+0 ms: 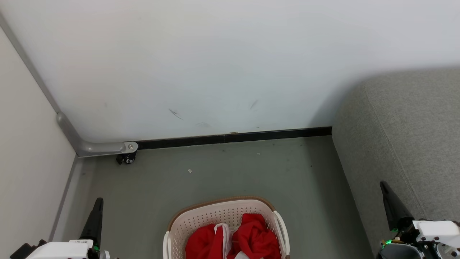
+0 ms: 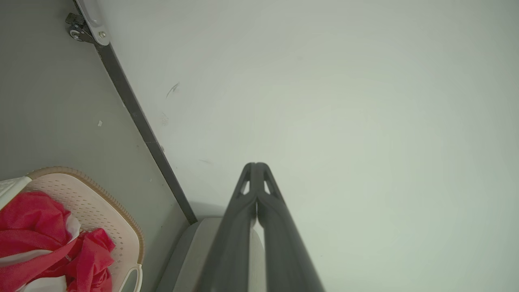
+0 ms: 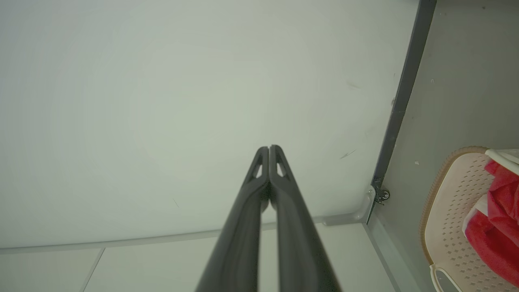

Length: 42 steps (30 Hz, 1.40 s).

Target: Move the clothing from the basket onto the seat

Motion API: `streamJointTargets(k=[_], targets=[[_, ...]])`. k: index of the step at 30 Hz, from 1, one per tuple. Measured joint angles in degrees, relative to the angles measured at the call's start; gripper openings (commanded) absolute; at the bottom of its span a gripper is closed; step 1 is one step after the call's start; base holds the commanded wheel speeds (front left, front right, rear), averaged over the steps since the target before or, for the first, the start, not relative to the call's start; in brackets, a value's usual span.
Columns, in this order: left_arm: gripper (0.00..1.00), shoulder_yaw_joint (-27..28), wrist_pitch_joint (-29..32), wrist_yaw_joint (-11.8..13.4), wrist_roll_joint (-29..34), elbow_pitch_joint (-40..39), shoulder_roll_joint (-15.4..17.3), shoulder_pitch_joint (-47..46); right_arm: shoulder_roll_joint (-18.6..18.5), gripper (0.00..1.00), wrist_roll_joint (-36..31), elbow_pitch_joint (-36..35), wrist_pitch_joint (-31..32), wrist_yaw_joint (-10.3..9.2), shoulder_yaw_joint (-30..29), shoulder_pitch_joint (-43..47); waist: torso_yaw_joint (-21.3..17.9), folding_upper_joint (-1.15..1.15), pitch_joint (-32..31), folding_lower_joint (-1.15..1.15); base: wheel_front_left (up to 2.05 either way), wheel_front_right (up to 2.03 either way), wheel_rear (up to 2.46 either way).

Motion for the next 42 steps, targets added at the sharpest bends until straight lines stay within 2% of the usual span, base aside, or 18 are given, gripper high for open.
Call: streamJointTargets(k=[36, 37, 39, 40, 41, 42], targets=[[0.00, 0.0, 0.0, 0.0, 0.0, 0.0, 0.0, 0.0, 0.1, 0.00, 0.0, 0.0, 0.3, 0.00, -0.1, 0.0, 0.0, 0.00, 0.0, 0.00, 0.00, 0.00, 0.00], [1.00, 0.0, 0.0, 0.0, 0.0, 0.0, 0.0, 0.0, 0.1, 1.00, 0.0, 0.0, 0.3, 0.00, -0.1, 0.0, 0.0, 0.00, 0.0, 0.00, 0.00, 0.00, 0.00], [1.00, 0.0, 0.0, 0.0, 0.0, 0.5, -0.2, 0.3, 0.3, 1.00, 0.0, 0.4, 0.3, -0.01, 0.0, 0.4, 0.0, 0.00, 0.0, 0.00, 0.00, 0.00, 0.00], [0.00, -0.1, 0.0, 0.0, 0.0, 1.1, -0.5, 0.7, 0.6, 0.00, 0.0, 1.0, 0.3, -0.05, 0.1, 0.8, 0.0, 0.00, 0.0, 0.00, 0.00, 0.00, 0.00], [1.00, -0.2, 0.0, 0.0, 0.0, 1.7, -0.8, 1.3, 1.0, 1.00, 0.0, 1.6, 0.3, -0.05, 0.2, 1.5, 0.0, 0.00, 0.0, 0.00, 0.00, 0.00, 0.00], [1.00, -0.2, 0.0, 0.0, 0.0, 2.3, -1.2, 1.9, 1.3, 1.00, 0.0, 2.3, 0.3, -0.07, 0.3, 2.1, 0.0, 0.00, 0.0, 0.00, 0.00, 0.00, 0.00]])
